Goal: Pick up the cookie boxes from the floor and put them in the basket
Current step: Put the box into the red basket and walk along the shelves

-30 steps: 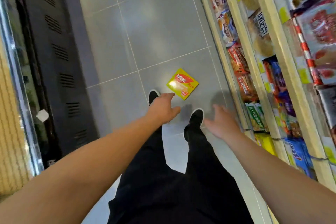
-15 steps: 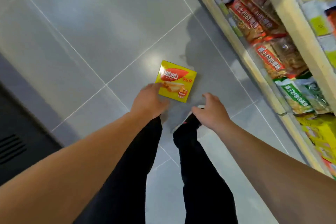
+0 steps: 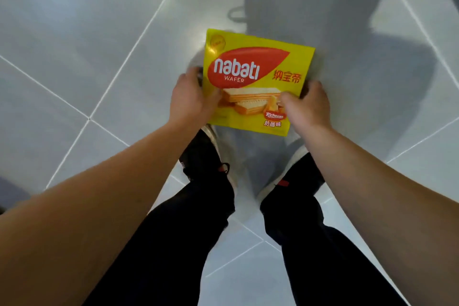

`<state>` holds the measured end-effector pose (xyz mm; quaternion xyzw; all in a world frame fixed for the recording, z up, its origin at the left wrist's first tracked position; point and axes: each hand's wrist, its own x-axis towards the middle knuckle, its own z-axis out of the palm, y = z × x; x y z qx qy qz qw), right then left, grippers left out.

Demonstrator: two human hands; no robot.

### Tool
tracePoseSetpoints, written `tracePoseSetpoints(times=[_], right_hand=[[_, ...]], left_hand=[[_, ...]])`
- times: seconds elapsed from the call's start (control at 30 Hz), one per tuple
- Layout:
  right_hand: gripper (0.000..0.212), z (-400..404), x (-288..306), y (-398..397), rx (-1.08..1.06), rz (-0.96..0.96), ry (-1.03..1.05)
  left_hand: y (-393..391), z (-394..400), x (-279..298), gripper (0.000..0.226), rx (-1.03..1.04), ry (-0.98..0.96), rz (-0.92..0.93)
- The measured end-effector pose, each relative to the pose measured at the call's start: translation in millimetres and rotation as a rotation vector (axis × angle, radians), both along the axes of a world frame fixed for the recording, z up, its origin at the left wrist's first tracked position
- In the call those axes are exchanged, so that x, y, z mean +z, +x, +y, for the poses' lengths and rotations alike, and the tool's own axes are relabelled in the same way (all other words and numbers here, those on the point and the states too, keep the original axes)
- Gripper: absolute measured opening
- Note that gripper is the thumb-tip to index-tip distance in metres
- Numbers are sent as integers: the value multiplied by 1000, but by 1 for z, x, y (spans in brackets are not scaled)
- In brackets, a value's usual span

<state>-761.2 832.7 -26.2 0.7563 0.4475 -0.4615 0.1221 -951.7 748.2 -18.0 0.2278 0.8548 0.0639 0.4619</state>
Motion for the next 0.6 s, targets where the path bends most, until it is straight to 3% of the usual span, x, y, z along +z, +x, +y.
tracePoseSetpoints(times=[0.13,0.27,0.43,0.6], right_hand=[[35,-9,-6,-5,-90,36,32],[31,-6,43,-5,-117,97,-27],[34,11,159,-1,-92,149,20],[38,27,327,15,-163,174,118]], left_hand=[[9,-8,-4,61,57,9,-68],[4,-13,47,56,185,35,-136],[6,-9,162,61,293,41,-198],[10,8,334,53,277,100,-210]])
